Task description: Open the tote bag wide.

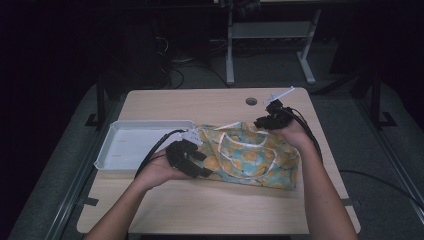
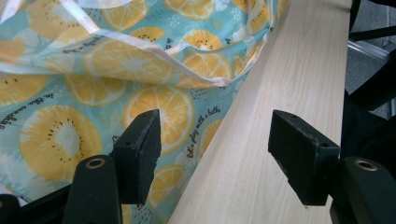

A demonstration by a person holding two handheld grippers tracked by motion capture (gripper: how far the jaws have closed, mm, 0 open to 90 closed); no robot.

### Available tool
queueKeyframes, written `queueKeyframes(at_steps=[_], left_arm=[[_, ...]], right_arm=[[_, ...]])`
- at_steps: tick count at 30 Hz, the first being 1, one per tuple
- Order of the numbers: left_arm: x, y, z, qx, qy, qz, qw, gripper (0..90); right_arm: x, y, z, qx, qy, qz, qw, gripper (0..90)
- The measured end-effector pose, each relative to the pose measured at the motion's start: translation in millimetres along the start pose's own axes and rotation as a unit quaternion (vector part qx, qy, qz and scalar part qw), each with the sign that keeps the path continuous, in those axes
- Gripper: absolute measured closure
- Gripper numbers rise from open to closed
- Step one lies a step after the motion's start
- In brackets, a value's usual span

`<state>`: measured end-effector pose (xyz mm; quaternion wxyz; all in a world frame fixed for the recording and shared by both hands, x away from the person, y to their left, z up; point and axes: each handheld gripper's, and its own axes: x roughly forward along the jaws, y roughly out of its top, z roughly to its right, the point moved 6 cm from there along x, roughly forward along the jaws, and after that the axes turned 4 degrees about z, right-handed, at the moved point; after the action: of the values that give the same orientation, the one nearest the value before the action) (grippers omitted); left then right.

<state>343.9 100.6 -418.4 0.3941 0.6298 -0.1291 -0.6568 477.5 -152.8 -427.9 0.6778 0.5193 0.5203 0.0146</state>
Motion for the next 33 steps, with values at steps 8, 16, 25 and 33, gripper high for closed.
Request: queueKeyframes(at_steps=[8,16,25,33], left_arm=[[1.0,0.2,-0.4,0.001,0.002,0.001,1.0000,34.5],[2.3,2.0,-0.5,0.000,0.004,0.001,1.0000,34.4],[1.7,-0.5,-2.5,-0.006,0.007,-0.001,1.0000,34.5],[-3.7,-2.6,-6.9,-0.016,0.014,0.006,0.9998,34.5]], right_arm=[[-26.1,5.8,6.1,0.010,-0.025,0.043,0.9987,51.5],[-54.4,-4.3,-4.5,-0.001,-0.013,0.027,0.9995,55.6],[-64.7,-35.3,-21.4,-0.001,0.005,0.002,1.0000,57.5],[-51.6,-63.5,-32.8,0.007,0.019,-0.016,0.9997,58.0]])
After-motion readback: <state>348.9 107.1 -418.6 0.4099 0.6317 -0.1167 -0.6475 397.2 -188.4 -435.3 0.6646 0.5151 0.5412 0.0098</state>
